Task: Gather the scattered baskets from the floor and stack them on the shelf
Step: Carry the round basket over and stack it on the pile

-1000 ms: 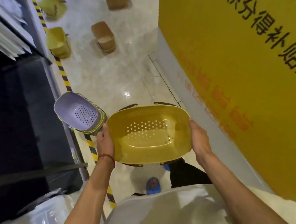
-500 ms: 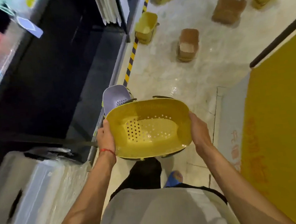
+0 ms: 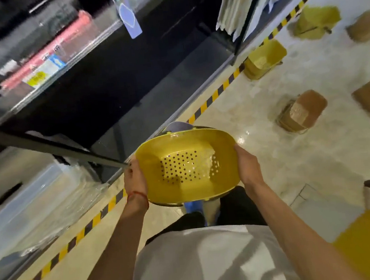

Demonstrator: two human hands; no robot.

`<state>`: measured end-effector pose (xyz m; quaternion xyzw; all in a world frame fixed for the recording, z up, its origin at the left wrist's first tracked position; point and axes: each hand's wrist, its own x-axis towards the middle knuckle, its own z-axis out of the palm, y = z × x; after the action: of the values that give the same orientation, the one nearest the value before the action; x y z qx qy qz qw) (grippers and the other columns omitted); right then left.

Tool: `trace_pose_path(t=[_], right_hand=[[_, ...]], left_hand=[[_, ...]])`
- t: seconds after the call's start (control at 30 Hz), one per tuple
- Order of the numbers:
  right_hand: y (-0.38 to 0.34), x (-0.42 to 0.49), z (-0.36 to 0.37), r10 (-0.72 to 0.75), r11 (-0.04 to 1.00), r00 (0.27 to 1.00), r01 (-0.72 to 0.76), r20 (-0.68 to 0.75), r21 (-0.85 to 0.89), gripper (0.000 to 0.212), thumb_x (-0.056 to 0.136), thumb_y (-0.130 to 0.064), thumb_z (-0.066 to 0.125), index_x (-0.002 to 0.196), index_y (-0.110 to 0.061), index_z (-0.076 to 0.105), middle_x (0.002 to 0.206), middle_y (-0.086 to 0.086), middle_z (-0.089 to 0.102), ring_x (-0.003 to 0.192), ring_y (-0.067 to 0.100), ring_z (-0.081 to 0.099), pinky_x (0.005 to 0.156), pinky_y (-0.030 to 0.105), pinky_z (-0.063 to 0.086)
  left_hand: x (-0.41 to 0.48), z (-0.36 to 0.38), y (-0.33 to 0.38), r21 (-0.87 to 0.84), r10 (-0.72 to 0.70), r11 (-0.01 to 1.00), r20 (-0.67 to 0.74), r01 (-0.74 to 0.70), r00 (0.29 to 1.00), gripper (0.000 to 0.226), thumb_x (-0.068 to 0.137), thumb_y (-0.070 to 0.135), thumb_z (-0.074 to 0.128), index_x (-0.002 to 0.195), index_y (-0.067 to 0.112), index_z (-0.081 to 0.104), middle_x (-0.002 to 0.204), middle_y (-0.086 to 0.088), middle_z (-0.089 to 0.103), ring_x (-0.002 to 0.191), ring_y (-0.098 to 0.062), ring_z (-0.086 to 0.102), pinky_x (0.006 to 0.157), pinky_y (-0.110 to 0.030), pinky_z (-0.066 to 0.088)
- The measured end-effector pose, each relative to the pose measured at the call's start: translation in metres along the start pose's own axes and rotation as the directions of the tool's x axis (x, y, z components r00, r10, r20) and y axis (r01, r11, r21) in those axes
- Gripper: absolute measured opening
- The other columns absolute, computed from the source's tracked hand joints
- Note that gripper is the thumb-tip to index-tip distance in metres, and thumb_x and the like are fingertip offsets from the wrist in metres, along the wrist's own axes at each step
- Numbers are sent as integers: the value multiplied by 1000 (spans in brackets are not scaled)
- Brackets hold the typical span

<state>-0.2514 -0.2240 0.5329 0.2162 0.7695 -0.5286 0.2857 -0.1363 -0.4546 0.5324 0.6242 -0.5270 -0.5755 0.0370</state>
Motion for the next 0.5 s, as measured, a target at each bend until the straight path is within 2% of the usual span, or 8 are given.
trace_pose_path(t=[0.13, 0.23, 0.3, 0.43, 0.5], right_hand=[[-35, 45, 18, 5, 997, 992, 4, 125, -75, 31, 97, -57, 49, 89, -39, 74, 109, -2, 74, 104, 23, 69, 97, 47, 54], [-60, 81, 31, 13, 984, 972, 30, 236, -178, 38, 102, -49, 47, 108, -26, 76, 112, 3, 75, 102, 23, 70, 95, 44, 57], [-76, 106, 38, 39, 965, 948, 47, 316, -259, 43, 101, -52, 46, 117, -25, 74, 112, 3, 75, 101, 23, 71, 95, 45, 57], [-109, 151, 50, 87, 928, 892, 90, 443, -363, 37, 104, -49, 43, 112, -29, 73, 113, 2, 74, 100, 20, 70, 78, 34, 57], [-121, 167, 59, 114, 902, 867, 115, 486, -416, 40, 102, -53, 44, 122, -30, 71, 120, 2, 72, 105, 21, 69, 89, 39, 58]], left_hand=[[14, 8, 3, -116, -92, 990, -110, 79, 990, 59, 100, 59, 34, 143, 20, 44, 146, -12, 48, 110, -26, 49, 96, -42, 39], [20, 20, 3, -224, -169, 967, -186, 125, 968, 58, 101, 57, 35, 142, 17, 46, 140, -8, 51, 106, -22, 47, 92, -38, 37], [20, 31, 2, -311, -249, 935, -240, 169, 938, 59, 99, 59, 39, 141, 19, 47, 134, -5, 52, 106, -22, 48, 92, -38, 39], [13, 63, 0, -447, -391, 865, -319, 227, 864, 43, 97, 62, 39, 118, 25, 47, 120, -5, 52, 105, -25, 50, 93, -40, 42], [10, 78, -3, -517, -451, 821, -328, 241, 830, 41, 99, 59, 39, 117, 23, 45, 115, -5, 50, 103, -25, 49, 87, -38, 40]])
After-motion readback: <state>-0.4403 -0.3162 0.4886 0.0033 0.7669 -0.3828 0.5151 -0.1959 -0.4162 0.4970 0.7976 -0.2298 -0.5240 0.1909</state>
